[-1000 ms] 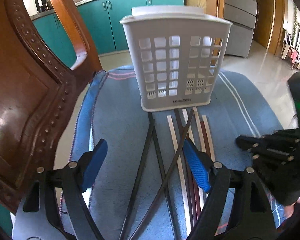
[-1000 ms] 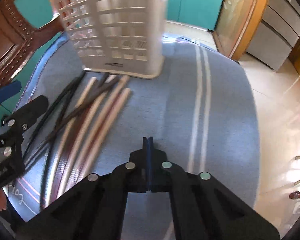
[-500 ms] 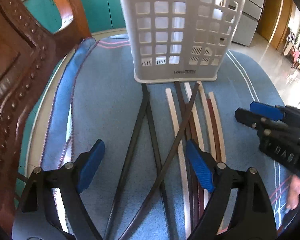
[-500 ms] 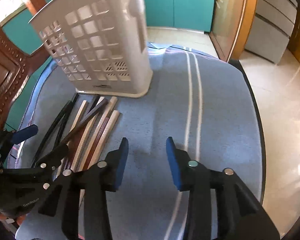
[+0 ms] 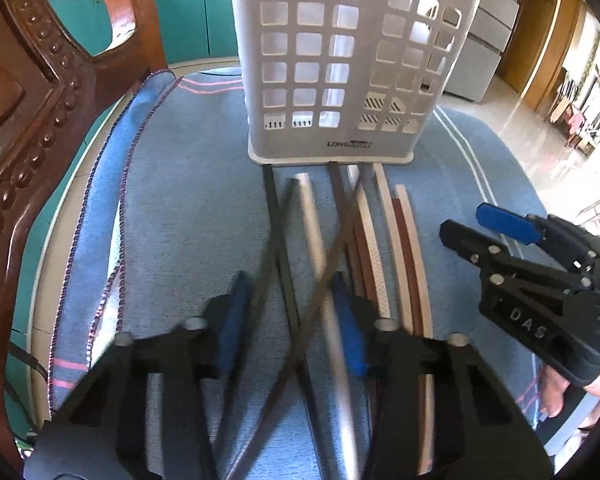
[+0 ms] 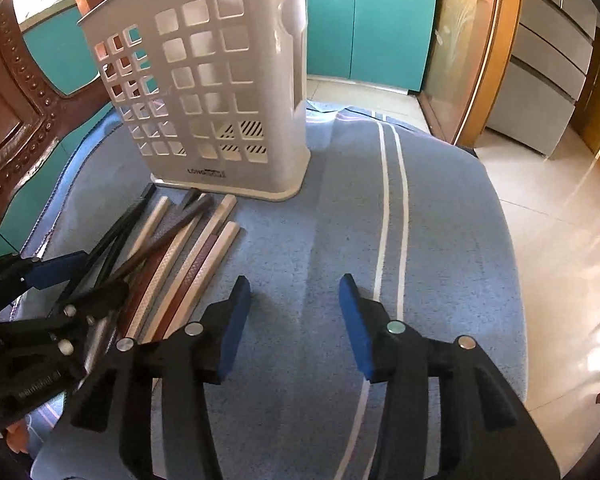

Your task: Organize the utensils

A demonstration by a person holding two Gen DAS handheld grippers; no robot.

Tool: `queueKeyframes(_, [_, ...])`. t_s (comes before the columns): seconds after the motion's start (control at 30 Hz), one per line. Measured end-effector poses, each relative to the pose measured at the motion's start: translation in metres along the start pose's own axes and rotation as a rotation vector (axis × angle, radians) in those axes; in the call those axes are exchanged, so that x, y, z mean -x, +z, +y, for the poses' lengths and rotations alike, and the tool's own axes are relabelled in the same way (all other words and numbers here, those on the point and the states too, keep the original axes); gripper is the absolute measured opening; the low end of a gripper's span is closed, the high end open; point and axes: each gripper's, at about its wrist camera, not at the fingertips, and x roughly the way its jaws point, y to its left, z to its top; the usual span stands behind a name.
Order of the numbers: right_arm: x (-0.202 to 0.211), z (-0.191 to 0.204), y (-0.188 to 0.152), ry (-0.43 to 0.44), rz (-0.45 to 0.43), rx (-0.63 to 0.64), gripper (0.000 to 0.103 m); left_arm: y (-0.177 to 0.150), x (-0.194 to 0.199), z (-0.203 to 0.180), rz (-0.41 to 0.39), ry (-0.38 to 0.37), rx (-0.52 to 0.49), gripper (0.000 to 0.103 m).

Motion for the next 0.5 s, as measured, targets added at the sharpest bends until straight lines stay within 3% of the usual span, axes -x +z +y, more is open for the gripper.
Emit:
queueKeyframes(0.03, [0.000, -0.001, 0.000, 0.002, -0.001, -0.002, 0.046, -0.002, 0.002, 0.001, 0.000, -0.017, 0.013, 0.018])
queueKeyframes(0.1, [-0.001, -0.002, 0.000, 0.006, -0.003, -0.008, 0.046, -0.002, 0.007, 0.006, 0.002, -0.049, 0.042, 0.014])
queueKeyframes(0.27, [-0.001, -0.004, 0.001, 0.017, -0.004, -0.025, 0.047, -0.005, 0.008, 0.021, 0.014, -0.174, 0.109, 0.013])
queueKeyframes(0.5, [0.000, -0.012, 0.004, 0.110, -0.001, -0.083, 0.047, 0.001, 0.024, 0.034, -0.030, -0.179, 0.142, 0.013])
